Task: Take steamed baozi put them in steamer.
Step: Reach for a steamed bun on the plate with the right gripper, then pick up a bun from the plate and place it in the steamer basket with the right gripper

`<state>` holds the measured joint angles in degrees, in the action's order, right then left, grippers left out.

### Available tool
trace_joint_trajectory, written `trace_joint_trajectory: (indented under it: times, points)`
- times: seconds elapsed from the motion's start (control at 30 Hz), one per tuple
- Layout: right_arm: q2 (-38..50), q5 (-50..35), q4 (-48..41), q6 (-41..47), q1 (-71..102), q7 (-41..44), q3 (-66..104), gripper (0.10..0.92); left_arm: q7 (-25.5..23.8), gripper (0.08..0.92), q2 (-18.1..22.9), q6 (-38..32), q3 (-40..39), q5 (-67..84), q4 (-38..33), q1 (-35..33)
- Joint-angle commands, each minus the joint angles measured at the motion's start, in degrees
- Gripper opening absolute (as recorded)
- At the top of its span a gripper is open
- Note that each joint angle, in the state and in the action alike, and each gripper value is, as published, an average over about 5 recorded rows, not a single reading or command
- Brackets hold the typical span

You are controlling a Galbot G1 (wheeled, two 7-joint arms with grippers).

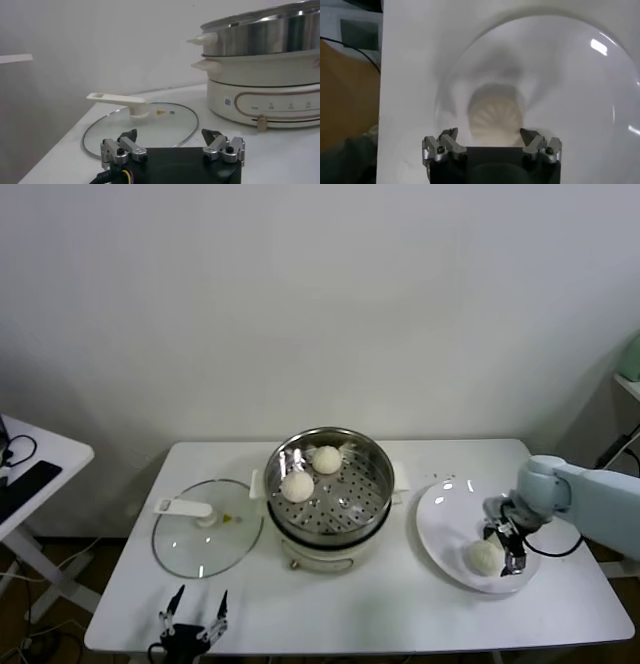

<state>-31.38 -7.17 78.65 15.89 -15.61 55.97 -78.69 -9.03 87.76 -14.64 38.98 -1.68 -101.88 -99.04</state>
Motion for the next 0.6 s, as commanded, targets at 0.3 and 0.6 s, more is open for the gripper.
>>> trace_joint_trajectory:
  times: [0.3,0.6]
  points:
    - [1.1,1.4,0.0,0.4,5.1,-1.8,6.9,0.755,0.1,0.823,0.0,-0.2,-0.4,-0.2,0.1,0.3]
    - [2.1,1.3,1.7,-0.3,0.4,-1.4,4.2,0.568,0.1,0.823,0.2,-0.6,-0.6,-0.5,0.5,0.4]
